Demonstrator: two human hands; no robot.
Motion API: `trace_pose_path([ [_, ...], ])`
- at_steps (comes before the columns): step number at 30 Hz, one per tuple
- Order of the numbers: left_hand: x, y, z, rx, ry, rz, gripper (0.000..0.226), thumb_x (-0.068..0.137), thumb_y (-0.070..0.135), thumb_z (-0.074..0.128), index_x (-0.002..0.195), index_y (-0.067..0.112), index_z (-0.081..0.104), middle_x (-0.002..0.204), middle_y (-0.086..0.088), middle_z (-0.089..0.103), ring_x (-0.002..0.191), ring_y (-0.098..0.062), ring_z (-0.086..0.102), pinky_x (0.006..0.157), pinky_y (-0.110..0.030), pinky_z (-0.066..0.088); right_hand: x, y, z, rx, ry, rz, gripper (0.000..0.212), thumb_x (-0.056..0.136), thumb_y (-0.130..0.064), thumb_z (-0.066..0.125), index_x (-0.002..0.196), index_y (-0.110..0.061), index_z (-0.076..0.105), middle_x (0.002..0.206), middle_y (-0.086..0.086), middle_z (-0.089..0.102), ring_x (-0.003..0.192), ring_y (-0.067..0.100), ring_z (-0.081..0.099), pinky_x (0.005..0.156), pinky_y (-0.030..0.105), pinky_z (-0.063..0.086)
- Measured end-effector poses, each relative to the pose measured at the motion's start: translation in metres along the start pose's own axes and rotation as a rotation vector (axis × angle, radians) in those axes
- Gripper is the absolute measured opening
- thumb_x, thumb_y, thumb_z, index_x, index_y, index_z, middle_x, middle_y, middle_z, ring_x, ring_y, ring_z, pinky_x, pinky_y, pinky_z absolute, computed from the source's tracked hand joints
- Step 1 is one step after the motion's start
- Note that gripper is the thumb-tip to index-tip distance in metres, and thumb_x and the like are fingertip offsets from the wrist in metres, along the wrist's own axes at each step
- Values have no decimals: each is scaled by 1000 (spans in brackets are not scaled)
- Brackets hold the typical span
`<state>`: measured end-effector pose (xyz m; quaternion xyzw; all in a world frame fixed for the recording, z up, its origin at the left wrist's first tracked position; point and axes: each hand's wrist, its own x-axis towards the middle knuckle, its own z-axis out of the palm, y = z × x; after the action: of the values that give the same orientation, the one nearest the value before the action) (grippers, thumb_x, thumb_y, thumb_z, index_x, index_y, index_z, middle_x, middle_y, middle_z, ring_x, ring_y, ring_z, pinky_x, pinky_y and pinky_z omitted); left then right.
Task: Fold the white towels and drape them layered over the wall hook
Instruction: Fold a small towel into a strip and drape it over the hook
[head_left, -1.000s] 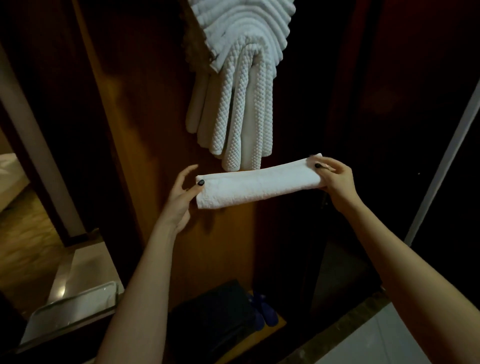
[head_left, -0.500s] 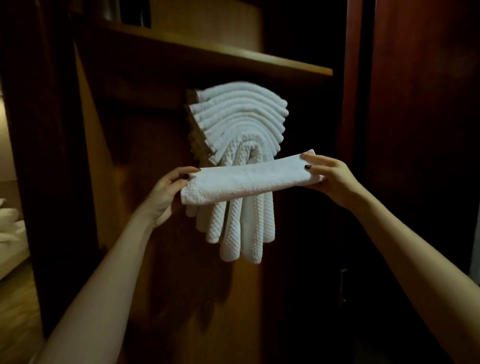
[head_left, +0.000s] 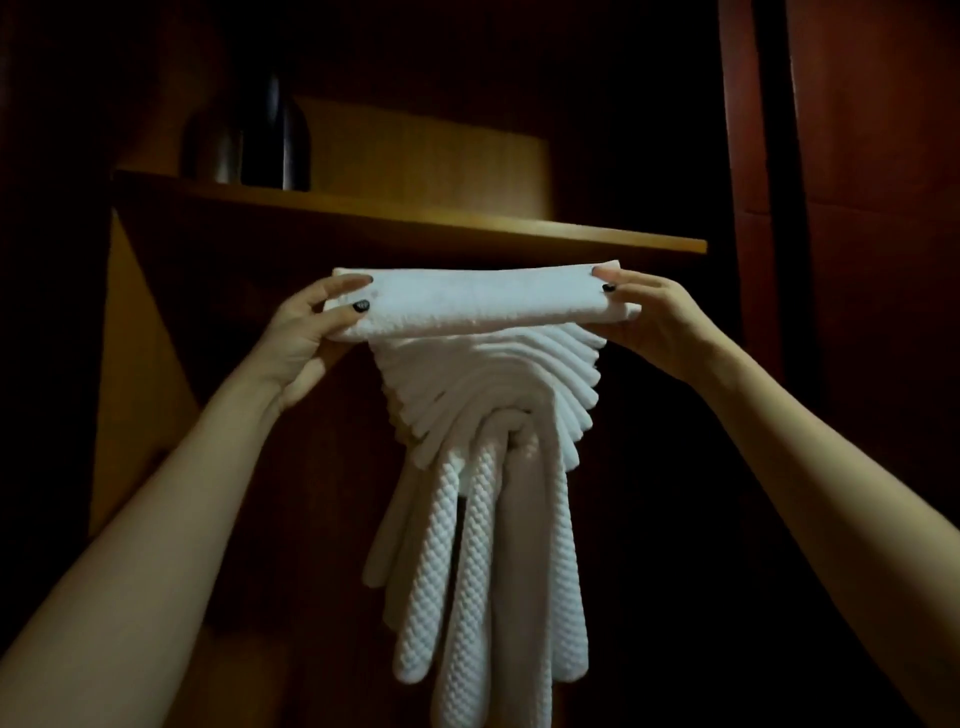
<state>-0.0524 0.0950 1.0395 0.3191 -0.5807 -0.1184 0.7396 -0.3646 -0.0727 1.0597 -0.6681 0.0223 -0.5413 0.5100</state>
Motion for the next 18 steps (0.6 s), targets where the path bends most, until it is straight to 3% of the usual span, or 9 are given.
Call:
trace_pose_path([
  [3, 27, -1, 21, 38, 89, 91, 31, 90, -11, 50, 104, 13, 65, 107, -8, 65, 85, -9, 70, 70, -19, 56, 27, 3, -5, 44, -2, -28, 36, 92, 7, 49, 127, 4, 55, 111, 17, 61, 90, 21, 68, 80, 33, 58],
  [7, 52, -12, 41, 49, 126, 147, 23, 92, -4, 54, 106, 13, 59, 103, -8, 65, 91, -16, 65, 79, -28, 54, 53, 12, -13, 190, -46, -13, 41, 93, 7, 43, 133, 15, 45, 121, 22, 53, 109, 27, 59, 99, 36, 52],
  [10, 65, -21, 44, 81, 181, 191, 15, 90, 1, 60, 103, 10, 59, 101, -9, 65, 96, -20, 63, 87, -33, 51, 73, 17, -19, 276, -14, -10, 44, 91, 10, 41, 135, 13, 41, 131, 25, 51, 120, 31, 57, 106, 38, 46],
  [12, 70, -29, 46, 32, 200, 182, 14, 90, 0, 59, 102, 9, 58, 96, -8, 67, 92, -20, 65, 80, -30, 55, 81, 24, -23, 280, -9, -18, 45, 90, 12, 40, 136, 14, 40, 131, 29, 51, 118, 32, 57, 106, 38, 46],
  [14, 76, -37, 49, -28, 184, 166, 23, 91, -2, 57, 113, 4, 57, 102, -12, 67, 94, -22, 67, 77, -29, 56, 89, 34, -30, 274, 3, -29, 42, 91, 13, 41, 133, 12, 44, 127, 28, 52, 111, 30, 58, 103, 35, 48],
  [18, 86, -46, 46, 62, 206, 77, 42, 89, -4, 58, 129, -8, 46, 121, -23, 62, 109, -31, 65, 83, -36, 58, 101, 50, -43, 261, 34, -51, 35, 91, 13, 43, 122, 3, 55, 128, 27, 54, 112, 30, 60, 94, 30, 53],
])
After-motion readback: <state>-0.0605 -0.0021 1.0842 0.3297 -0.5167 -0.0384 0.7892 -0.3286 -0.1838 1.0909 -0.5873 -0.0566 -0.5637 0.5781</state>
